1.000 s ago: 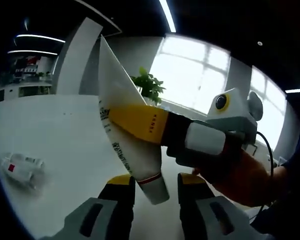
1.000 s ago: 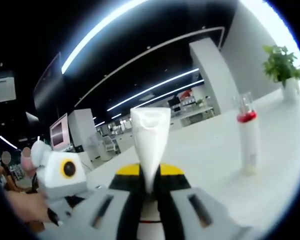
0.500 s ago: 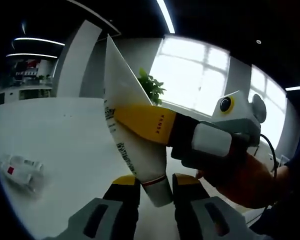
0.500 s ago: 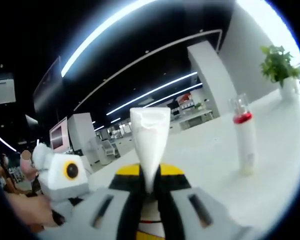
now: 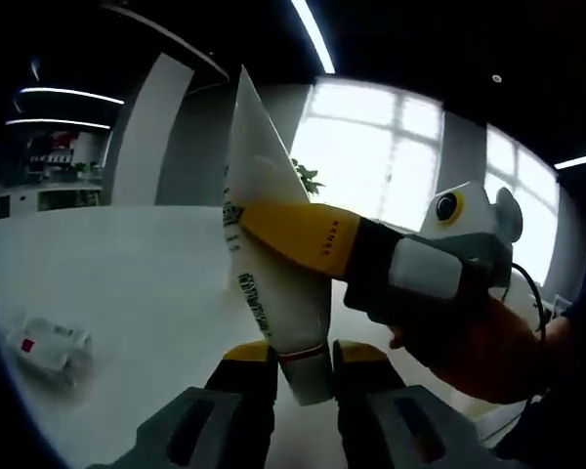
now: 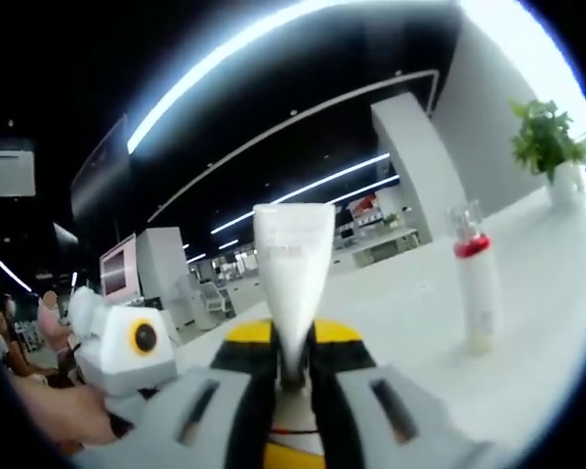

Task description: Arrange the skincare products in the storage area until every visible bottle or jar stands upright without overlapping.

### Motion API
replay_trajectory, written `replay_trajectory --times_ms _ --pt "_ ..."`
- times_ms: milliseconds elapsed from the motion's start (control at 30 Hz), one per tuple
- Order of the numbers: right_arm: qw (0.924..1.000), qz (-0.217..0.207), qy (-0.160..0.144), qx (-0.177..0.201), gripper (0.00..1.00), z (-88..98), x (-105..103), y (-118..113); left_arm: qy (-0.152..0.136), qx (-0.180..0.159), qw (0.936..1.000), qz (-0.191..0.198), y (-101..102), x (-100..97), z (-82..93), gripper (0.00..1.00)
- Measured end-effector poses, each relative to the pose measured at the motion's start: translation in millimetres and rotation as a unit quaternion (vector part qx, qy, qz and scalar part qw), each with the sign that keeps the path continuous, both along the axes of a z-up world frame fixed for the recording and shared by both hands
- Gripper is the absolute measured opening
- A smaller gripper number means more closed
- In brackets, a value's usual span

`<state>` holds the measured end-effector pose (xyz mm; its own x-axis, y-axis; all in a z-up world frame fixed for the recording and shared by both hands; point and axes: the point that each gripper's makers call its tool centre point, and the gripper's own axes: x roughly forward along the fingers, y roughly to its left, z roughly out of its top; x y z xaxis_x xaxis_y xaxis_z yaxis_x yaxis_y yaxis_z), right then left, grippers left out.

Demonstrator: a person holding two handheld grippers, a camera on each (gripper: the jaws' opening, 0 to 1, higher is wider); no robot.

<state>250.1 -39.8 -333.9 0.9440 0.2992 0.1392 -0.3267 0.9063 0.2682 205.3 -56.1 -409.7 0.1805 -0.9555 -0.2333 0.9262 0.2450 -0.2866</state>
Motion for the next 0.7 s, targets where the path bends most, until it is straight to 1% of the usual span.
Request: replay_trajectory --times_ms 200,300,433,700 --pt "1.0000 -0.002 -0.004 -0.005 0.11 2.8 -2 -1 -0.011 0.001 0.9999 0.001 1 3.1 1.3 0.21" --pt "1.0000 0.001 -0.008 -0.006 0.11 6.2 -3 -1 -0.027 0.002 0.9996 0.004 2 3.7 3.7 0.20" --pt "0.9998 0.002 -0.012 -0.015 0.12 11.9 -5 1 -0.043 -0.004 0.9990 0.006 3 4.0 8.3 0.20" --pt "0.9997 0.004 -0.016 -0.018 0.15 18.0 -5 2 -0.068 -0.006 0.9977 0.009 3 3.9 13.3 0.20"
